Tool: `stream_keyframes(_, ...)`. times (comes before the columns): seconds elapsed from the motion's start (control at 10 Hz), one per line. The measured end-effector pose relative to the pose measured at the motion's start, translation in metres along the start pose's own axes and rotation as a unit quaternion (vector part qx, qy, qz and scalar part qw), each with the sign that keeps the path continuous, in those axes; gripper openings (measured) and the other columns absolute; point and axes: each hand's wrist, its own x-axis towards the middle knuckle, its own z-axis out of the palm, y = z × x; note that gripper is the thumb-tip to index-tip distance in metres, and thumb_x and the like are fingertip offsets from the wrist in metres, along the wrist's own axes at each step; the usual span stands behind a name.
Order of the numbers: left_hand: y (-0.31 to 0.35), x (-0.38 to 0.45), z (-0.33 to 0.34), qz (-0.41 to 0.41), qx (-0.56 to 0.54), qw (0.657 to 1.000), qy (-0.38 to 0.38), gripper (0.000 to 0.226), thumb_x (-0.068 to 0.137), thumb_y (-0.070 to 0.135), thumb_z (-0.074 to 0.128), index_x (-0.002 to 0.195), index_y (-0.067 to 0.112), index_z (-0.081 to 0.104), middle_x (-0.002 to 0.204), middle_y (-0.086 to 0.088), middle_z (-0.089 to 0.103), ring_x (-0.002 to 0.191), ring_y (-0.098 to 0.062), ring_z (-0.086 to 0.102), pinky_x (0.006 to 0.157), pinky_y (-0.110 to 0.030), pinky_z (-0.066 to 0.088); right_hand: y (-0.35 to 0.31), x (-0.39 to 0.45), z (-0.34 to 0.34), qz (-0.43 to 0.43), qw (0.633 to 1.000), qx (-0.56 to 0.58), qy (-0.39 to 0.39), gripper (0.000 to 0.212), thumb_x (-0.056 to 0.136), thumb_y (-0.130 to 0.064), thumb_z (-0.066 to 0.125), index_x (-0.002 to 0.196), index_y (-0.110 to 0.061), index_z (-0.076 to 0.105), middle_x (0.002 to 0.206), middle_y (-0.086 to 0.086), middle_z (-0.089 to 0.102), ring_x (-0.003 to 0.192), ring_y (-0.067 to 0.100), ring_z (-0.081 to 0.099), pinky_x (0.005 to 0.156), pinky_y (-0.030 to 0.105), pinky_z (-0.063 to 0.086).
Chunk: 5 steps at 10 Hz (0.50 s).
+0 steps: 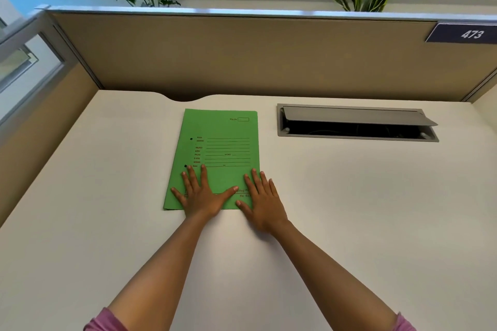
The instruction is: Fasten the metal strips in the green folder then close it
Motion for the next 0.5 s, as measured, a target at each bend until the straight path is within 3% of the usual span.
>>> stream_keyframes(0.1, 0.003, -0.004, -0.002, -0.006, -0.001, 1.0, -0.006, 0.131, 0.056, 0.1, 0.035, 0.156, 0.032, -0.014, 0.162, -0.001, -0.03, 0.149, -0.021, -0.029, 0.109, -0.06, -0.026, 0.001, -0.005, -0.002, 0.003, 1.0, 0.015, -0.009, 0.076, 0.096, -0.057, 0.035, 0.156, -0.022, 0.006, 0.165, 0.002, -0.005, 0.152, 0.024, -0.008, 0.123, 0.039, -0.006)
stream_keyframes(0.3, 0.014, -0.006, -0.014, -0.037, -0.026, 0.999, -0.022, 0.113, 0.073, 0.087, 0.043, 0.159, 0.03, -0.003, 0.166, -0.001, -0.02, 0.152, -0.023, -0.022, 0.112, -0.064, -0.019, 0.002, -0.001, -0.026, 0.046, 0.979, 0.192, -0.051, 0.064, 0.099, -0.042, 0.045, 0.153, -0.015, 0.022, 0.164, 0.006, 0.016, 0.152, 0.025, 0.007, 0.123, 0.039, 0.004)
stream_keyframes(0.4, 0.024, -0.013, -0.015, -0.025, -0.025, 0.999, -0.014, 0.097, 0.084, 0.078, 0.037, 0.159, 0.026, 0.004, 0.168, -0.002, -0.01, 0.154, -0.023, -0.014, 0.116, -0.064, -0.015, 0.008, -0.004, -0.04, 0.082, 0.944, 0.319, 0.009, 0.059, 0.1, -0.032, 0.05, 0.15, -0.01, 0.03, 0.156, 0.009, 0.035, 0.145, 0.025, 0.032, 0.116, 0.029, 0.023)
stream_keyframes(0.5, 0.034, -0.018, -0.011, 0.011, -0.011, 1.0, 0.004, 0.09, 0.089, 0.072, 0.033, 0.159, 0.024, 0.006, 0.168, -0.002, -0.004, 0.155, -0.022, -0.01, 0.116, -0.065, -0.014, 0.012, -0.011, -0.048, 0.133, 0.927, 0.345, 0.061, 0.059, 0.1, -0.031, 0.05, 0.15, -0.008, 0.03, 0.156, 0.008, 0.036, 0.143, 0.022, 0.035, 0.118, 0.031, 0.027)
